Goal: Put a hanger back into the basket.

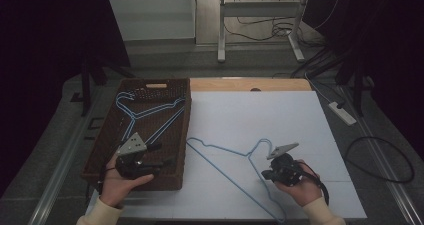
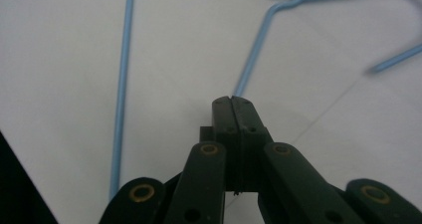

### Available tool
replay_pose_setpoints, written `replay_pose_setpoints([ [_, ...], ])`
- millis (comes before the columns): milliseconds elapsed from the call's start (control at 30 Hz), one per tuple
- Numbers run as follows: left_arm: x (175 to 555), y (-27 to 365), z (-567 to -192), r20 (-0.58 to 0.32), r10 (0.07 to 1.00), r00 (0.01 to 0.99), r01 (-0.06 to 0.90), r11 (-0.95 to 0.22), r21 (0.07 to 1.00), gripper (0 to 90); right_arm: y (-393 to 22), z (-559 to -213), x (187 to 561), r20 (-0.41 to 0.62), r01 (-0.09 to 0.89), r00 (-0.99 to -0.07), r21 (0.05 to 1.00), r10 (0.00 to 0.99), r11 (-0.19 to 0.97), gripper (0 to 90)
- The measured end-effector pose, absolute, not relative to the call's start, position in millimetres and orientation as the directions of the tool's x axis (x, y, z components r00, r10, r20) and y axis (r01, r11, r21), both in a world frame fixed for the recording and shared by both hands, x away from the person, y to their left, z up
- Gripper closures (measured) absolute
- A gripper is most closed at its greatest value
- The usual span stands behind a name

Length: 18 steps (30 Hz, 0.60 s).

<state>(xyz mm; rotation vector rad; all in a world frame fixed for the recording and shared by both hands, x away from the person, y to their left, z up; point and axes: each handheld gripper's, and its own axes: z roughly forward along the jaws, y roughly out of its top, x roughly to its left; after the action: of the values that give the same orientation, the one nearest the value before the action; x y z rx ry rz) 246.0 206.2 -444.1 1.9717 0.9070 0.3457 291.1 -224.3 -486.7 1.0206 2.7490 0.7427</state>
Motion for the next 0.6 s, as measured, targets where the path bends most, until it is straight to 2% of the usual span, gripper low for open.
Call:
replay_pose_setpoints([
  [267,246.5,206.5,-443.5,-0.11,0.714,0.691,0.458,-0.316,0.831,35.0,-217.7,-498.8,270.9,0.054,0.584,-0.775,0.442,0.63,0.681,90.0],
  [333,246.5,205.4,-443.4,-0.107,0.712,0.694,0.457,-0.32,0.83,35.0,-212.0,-501.5,267.4,0.02,0.568,-0.785,0.422,0.619,0.706,90.0],
  [600,246.6,205.9,-443.7,-0.108,0.713,0.693,0.458,-0.319,0.83,35.0,-221.0,-499.0,274.8,-0.045,0.609,-0.732,0.404,0.68,0.683,90.0],
])
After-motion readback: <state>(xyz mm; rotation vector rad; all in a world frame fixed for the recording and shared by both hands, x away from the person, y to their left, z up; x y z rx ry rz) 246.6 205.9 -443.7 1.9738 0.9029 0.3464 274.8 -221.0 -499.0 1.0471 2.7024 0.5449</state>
